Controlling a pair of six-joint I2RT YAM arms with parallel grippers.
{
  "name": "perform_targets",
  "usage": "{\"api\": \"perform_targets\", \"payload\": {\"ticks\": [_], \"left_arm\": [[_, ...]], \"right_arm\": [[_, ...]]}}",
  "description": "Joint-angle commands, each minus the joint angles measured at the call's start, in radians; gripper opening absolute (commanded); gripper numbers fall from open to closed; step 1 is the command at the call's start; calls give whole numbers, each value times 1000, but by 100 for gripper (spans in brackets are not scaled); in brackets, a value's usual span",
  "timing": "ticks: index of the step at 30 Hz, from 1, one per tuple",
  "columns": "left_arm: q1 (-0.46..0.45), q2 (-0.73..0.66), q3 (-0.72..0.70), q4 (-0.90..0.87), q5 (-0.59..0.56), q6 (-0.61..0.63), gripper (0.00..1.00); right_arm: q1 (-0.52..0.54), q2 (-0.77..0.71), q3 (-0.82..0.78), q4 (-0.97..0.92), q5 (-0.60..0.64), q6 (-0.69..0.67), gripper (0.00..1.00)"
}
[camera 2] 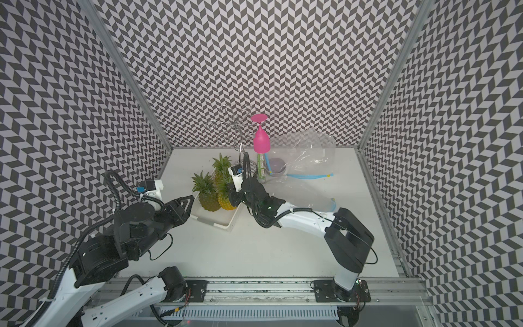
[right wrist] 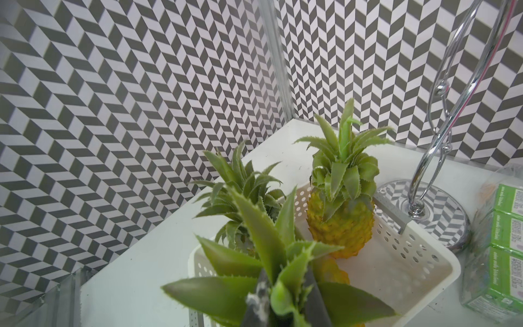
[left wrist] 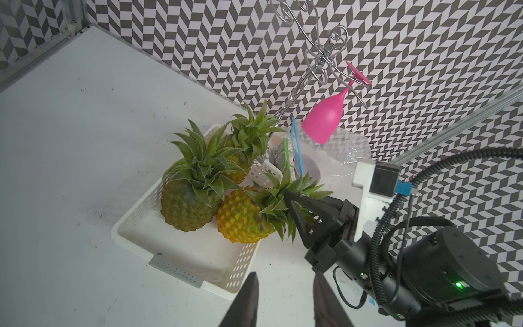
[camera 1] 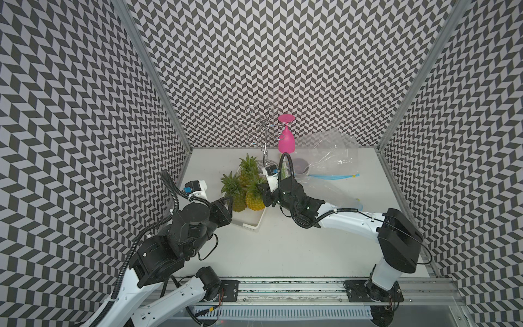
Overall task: Open the zip-top bag and take out the pineapple
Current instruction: Place the pineapple in the basket, then reset both arms
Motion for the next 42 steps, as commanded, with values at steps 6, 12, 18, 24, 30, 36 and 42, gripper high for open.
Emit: {"api": "perform_targets", "payload": {"ticks": [6,12,18,24,30,36,42], "left_arm": [[1,-19,-54,46,-37,28,40],[1,9,-83,83,-63,33,53],[6,32,-98,118,-78,16,60],[93,74,-62,105,-77,34,99],[492,171,-65,73,110,114,99],[649,176,-232,110,48,-151,99],[661,164,-438,342,58,-148,99]], "right_arm": [[-1,55,84,-44,21,-40,44],[3,-13,96,-122,21,-53,74],[4,-150,106,-160,56,-58,86],[-28,-294,116,-258,128,-19,99],[-272,-539,-53,-404,137,197,99],[-440,-826,-225,-586,364,263,99],[-443,-909,-291,-823,592,461,99]]}}
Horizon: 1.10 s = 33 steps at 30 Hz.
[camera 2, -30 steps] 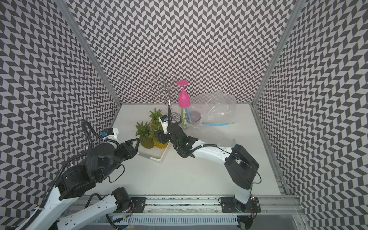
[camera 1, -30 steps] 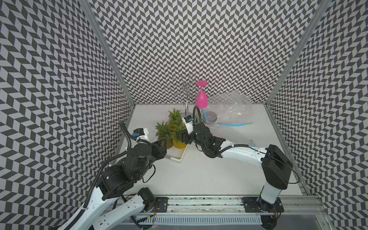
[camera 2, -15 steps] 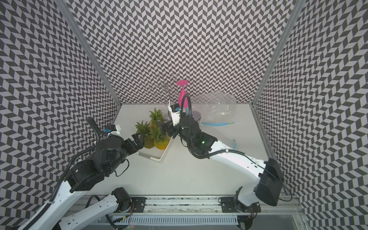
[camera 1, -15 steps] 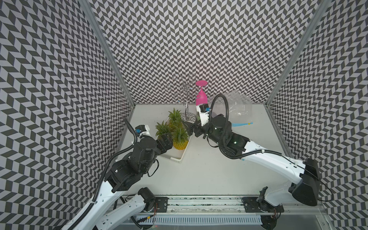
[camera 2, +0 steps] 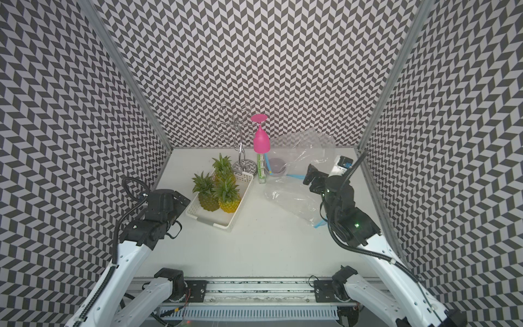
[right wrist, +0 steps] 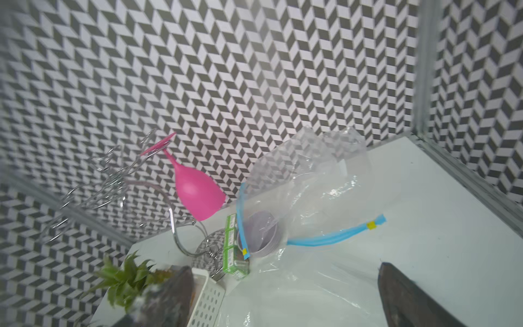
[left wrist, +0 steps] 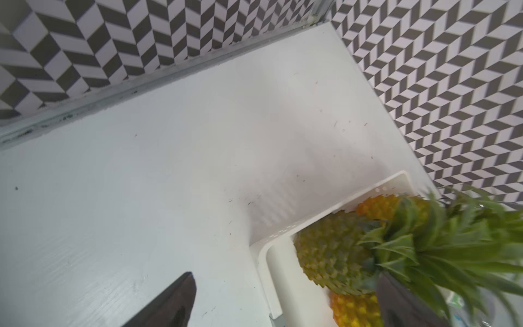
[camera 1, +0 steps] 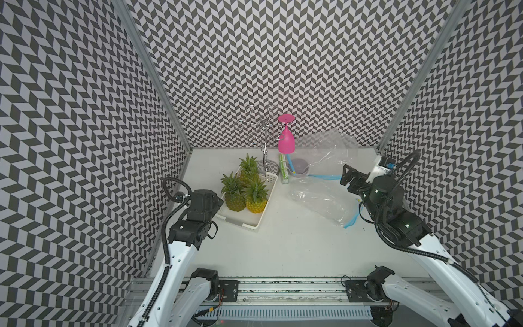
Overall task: Open the zip-top bag and take out the pineapple
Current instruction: Reset both arms
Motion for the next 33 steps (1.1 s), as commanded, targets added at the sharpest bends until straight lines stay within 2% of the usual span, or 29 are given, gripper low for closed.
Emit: {"api": "perform_targets", "payload": {"ticks": [1,3,4,7,9,12,15,17,19,21,23,24,26,27,29,30,32,33], "left_arm": [[6,7,-61,155,-47,-25,99],[10,22,-88,126,-186,-105,99],[17,23,-99,144,-232,-90,99],[51,11,-181,363,-330,112,99],[94,19,-242,509,-387,187,99],[184,85,-323,773,-379,342,99],[201,199,-385,1047,-402,526,99],[205,278,-445,1261,-359,593,99],[204,354,-502,1450,-311,594,99],[202,467,-499,1563,-268,644,100],[198,549,-408,1519,-134,716,100],[190,589,-402,1596,-91,763,100],[177,648,-379,1655,26,788,99],[162,677,-415,1787,32,845,100],[121,667,-432,1794,81,896,100],[113,690,-470,1912,101,932,100],[118,726,-527,2026,138,935,100],[130,748,-558,2125,165,939,100]], "right_arm": [[-4,-43,-74,-139,171,137,99],[-11,-80,-131,-74,184,87,99],[-22,-90,-148,-48,177,62,99],[-62,-57,-168,0,146,2,99],[-78,-13,-182,37,126,-35,99],[-96,46,-224,97,78,-41,99],[-126,81,-293,207,10,-53,99],[-151,113,-360,351,12,-109,99],[-175,155,-412,480,33,-172,99],[-190,207,-450,592,61,-252,99],[-198,255,-494,718,83,-335,99],[-203,273,-512,764,77,-364,99],[-226,310,-556,876,29,-400,99],[-236,319,-573,910,10,-415,99],[-261,351,-642,1086,-37,-444,99],[-278,366,-682,1180,-68,-447,99],[-306,410,-751,1385,-147,-483,99],[-307,431,-751,1426,-168,-508,99]]}}
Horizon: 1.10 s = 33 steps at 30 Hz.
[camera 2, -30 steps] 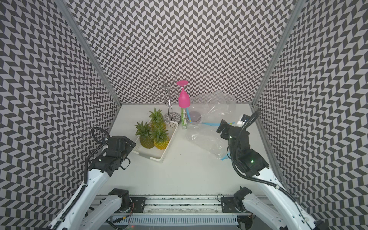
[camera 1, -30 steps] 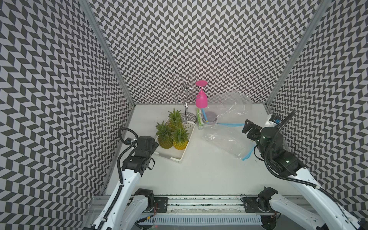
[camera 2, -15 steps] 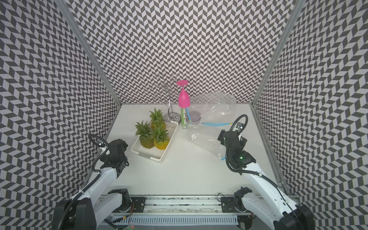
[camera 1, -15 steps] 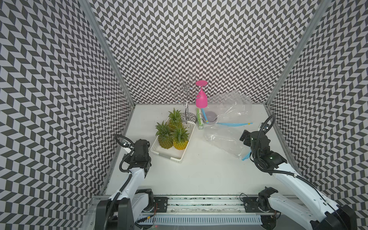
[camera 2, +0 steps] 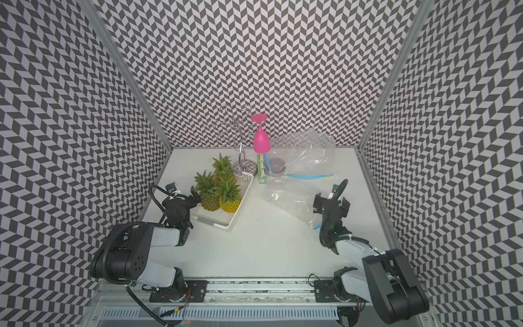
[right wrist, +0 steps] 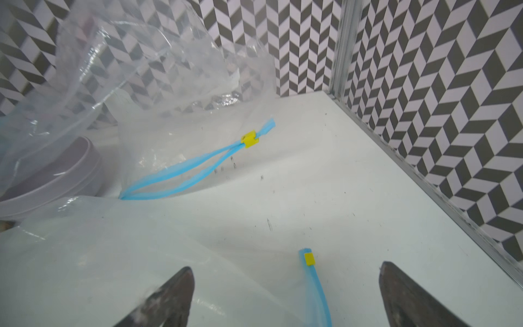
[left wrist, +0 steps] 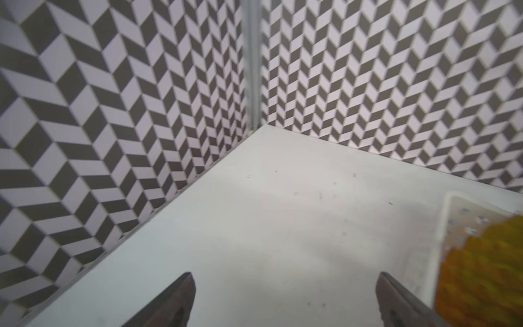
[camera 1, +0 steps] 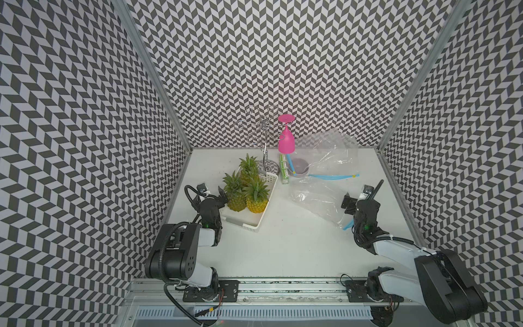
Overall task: Open the zip-top bag and take out the pineapple
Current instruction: Reset both arms
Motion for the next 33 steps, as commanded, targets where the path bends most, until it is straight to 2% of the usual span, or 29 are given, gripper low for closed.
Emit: {"api": "perform_targets", "payload": {"ticks": [1,4,6,10,12,15,33], "left_arm": [[10,51,-75,325,128,86,100],[8,19,-38,197,127,75,100],[7,42,-49,262,125,84,100],[4,28,-37,212,123,84,100],[-2,40,-31,223,115,93,100],[-7,32,-22,189,108,93,100],[-10,36,-20,190,104,98,100]], "right_arm": [[-25,64,-26,382,-142,-116,99],[-39,127,-18,444,-201,-192,99],[-57,193,-36,578,-240,-204,99],[-99,331,-70,789,-277,-171,99],[-102,322,-37,710,-227,-150,99],[-110,301,-18,615,-217,-130,99],[-120,328,-22,697,-244,-132,99]]}}
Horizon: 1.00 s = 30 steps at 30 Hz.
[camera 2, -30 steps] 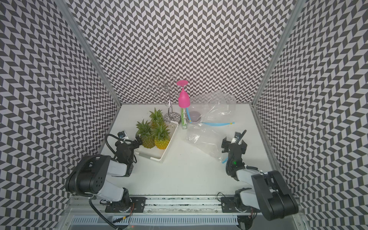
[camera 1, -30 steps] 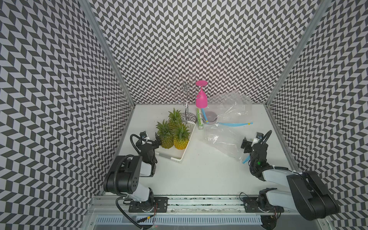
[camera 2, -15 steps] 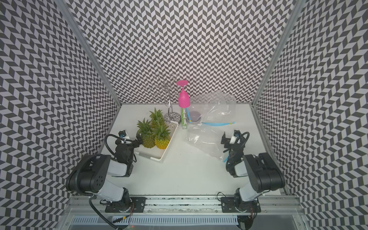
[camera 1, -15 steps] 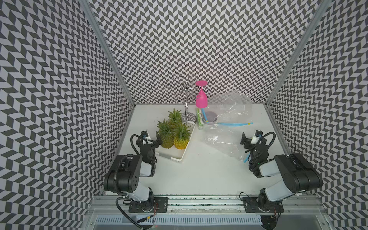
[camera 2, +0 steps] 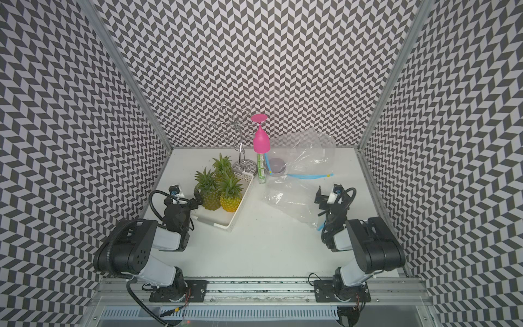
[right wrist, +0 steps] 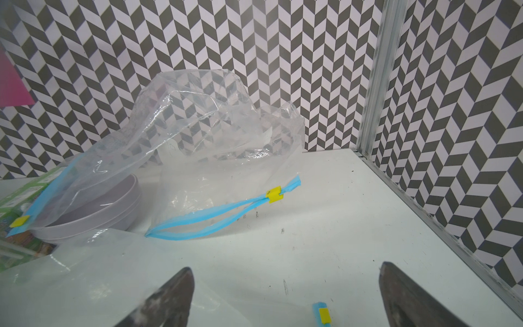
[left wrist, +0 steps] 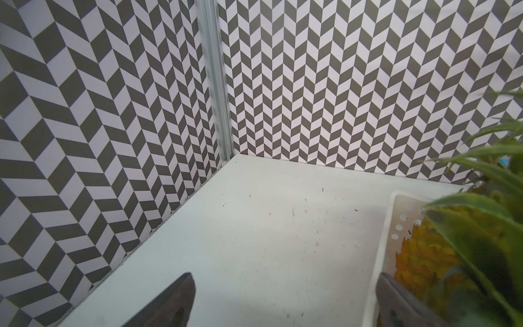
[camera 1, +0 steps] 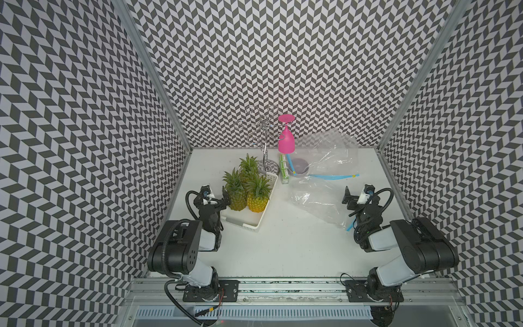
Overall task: Open the zip-top bag and take out the pineapple
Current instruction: Reset both arms
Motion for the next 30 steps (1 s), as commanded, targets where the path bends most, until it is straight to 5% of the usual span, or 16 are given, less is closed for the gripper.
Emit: {"api": "perform_targets", "payload": {"ticks": [1,7,11,14,18,30], "left_arm": [[-8,-1,11,23,9,7,100],[-12,54,-248,571,48,26,100],[-17,21,-128,322,19,30,100],[23,-24,-6,16,50,-27,100],[13,0,-16,74,54,-5,100],[2,2,14,24,41,6,100]], "right_arm": [[-5,8,6,85,-11,2,99],[0,-11,-193,417,-69,-37,99],[-1,42,-142,412,-28,-27,99],[-7,-23,65,-68,23,24,99],[-25,16,26,106,-17,20,99],[-25,3,26,68,-14,24,99]]}}
